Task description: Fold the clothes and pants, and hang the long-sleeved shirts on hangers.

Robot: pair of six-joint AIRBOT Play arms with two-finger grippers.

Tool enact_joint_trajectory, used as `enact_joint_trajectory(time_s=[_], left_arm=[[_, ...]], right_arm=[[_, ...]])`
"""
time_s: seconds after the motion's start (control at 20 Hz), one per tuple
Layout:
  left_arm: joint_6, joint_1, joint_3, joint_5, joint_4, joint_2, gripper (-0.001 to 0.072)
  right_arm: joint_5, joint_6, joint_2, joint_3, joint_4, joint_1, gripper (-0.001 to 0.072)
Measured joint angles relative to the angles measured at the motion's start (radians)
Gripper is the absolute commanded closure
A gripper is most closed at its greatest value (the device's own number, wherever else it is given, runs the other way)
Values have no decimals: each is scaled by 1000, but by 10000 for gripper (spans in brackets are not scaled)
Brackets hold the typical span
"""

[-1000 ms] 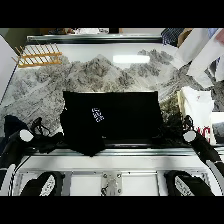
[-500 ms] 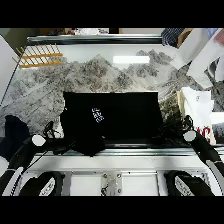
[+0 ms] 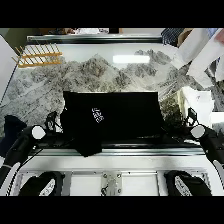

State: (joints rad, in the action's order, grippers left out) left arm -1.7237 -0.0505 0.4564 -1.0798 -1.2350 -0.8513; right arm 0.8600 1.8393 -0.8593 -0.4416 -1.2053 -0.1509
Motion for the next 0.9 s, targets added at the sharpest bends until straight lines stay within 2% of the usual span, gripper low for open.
enact_joint_trajectory(time_s=[0.2, 0.35, 0.6, 0.9], left_arm=[[23, -3, 53, -134, -34, 98, 699], [40, -3, 119, -173, -48, 90, 699], [95, -3, 302, -156, -48, -84, 699], [132, -4, 556, -98, -53, -371, 699]], right_arm=[[166, -36, 8, -90, -121, -16, 703], [226, -54, 8, -161, -157, -20, 703], [260, -60, -75, -294, -182, -21, 703], [262, -63, -304, -506, -184, -21, 702]])
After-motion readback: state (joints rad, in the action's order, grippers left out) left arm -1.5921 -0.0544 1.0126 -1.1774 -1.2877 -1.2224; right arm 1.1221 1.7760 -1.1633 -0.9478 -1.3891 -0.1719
